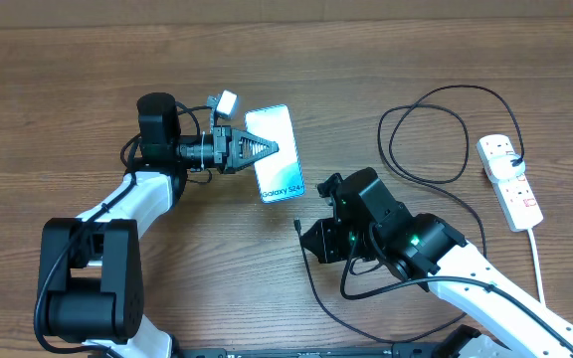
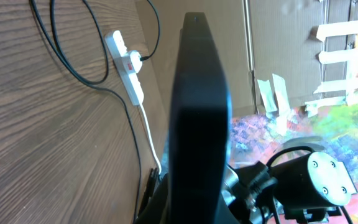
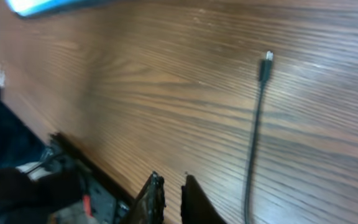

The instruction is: Plug charger to phone and switch on socket

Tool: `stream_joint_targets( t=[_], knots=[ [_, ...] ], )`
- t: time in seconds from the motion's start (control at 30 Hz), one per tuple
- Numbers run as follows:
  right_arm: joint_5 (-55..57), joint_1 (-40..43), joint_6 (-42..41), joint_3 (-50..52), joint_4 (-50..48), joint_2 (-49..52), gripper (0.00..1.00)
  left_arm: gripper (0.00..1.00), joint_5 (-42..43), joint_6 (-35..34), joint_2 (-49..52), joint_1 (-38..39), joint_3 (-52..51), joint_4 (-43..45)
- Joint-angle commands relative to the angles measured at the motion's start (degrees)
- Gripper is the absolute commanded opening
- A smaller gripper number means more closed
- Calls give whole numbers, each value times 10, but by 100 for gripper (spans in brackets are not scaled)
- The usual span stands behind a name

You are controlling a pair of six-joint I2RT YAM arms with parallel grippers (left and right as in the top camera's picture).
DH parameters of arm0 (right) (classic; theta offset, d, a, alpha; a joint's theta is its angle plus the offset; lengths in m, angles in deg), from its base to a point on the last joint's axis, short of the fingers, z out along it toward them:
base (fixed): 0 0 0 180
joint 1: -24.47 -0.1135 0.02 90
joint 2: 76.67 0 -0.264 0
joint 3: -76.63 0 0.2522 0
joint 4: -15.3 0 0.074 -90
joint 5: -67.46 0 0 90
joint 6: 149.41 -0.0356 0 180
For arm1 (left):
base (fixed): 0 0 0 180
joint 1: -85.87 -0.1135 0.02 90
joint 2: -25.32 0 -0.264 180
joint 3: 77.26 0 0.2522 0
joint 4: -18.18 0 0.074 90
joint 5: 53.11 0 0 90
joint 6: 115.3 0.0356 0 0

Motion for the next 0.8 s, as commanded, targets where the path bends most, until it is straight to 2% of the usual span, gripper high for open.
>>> stream_joint_targets(
  t=[0.0,0.07,0.17,0.27,0.37,0.57,0.77],
  knots=[
    [116,-6,-2,-15,15,19,32,4,10,43,-5,-5,6,4],
    [149,-13,3,-15,-5,59,44,4,-14,52,-5,-24,6,3],
    [168,-17,3,-15,-36,109,49,4,-29,50,-5,-52,6,-5],
    [165,-17,1,-16,-59,165,48,4,-30,58,-5,-73,6,-43],
    [160,-19,2,-36,-54,205,41,4,-30,101,-5,-83,6,-89],
    [162,-36,-24,-80,-52,242,44,4,-81,148,-5,-85,6,-174],
    [166,-55,-46,-87,-77,281,44,4,-95,162,-5,-85,6,-192]
  ],
)
